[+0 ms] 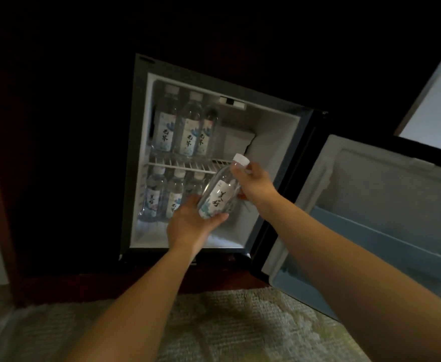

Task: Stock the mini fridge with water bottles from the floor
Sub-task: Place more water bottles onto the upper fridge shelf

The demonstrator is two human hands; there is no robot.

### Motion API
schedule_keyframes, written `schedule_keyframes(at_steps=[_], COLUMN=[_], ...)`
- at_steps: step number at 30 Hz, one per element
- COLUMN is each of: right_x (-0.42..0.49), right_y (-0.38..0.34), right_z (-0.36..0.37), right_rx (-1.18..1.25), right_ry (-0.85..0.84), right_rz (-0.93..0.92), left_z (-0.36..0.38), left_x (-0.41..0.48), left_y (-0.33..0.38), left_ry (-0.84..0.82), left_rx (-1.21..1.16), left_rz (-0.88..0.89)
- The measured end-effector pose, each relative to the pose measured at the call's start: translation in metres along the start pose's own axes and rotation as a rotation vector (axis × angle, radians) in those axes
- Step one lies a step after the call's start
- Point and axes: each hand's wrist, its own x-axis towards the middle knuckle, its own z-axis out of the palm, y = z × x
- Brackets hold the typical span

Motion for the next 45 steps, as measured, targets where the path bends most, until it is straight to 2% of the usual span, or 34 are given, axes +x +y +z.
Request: schedule_keyframes(at_steps=[3,6,11,17,20,25,30,35,40,42,45], right_x=[-0.003,-0.001,0.021,0.048,0.061,0.100,0.146,0.182,0.206,0.214,0.220], right_y=[0.002,0.005,-0.004,0.008,0.009,-0.001,-0.004,-0.010,-0.021,-0.026,-0.028], right_z=[0.004,0.008,0.010,0.004,0.004,-0.001,-0.009,-0.009,-0.001,0.004,0.010], right_rx=[0.112,0.023,0.125,0.444,0.528,0.453,0.428,0.391,0.155,0.050,-0.085], right_ry=[-0.094,-0.161,-0.050,0.031,0.090,0.164,0.112,0.092,0.045,0.055,0.060], right_rz=[0.128,0.084,0.088,0.167,0.213,0.334,0.331,0.287,0.189,0.121,0.051], left_z=[-0.003,-0.003,-0.007,-0.008,-0.007,0.006,0.024,0.036,0.047,0.050,0.053], left_x=[0.000,0.004,0.030,0.044,0.059,0.085,0.113,0.138,0.148,0.143,0.140], left_y=[0.008,0.013,0.028,0.033,0.037,0.046,0.051,0.047,0.032,0.027,0.022], left_ry=[0.104,0.139,0.066,-0.058,-0.054,-0.061,-0.100,-0.155,-0.164,-0.160,-0.154], left_rx=[0.184,0.235,0.177,0.025,0.060,0.134,0.179,0.300,0.488,0.603,0.606], left_rz=[0.020,0.047,0.092,0.193,0.268,0.282,0.218,0.228,0.169,0.214,0.249])
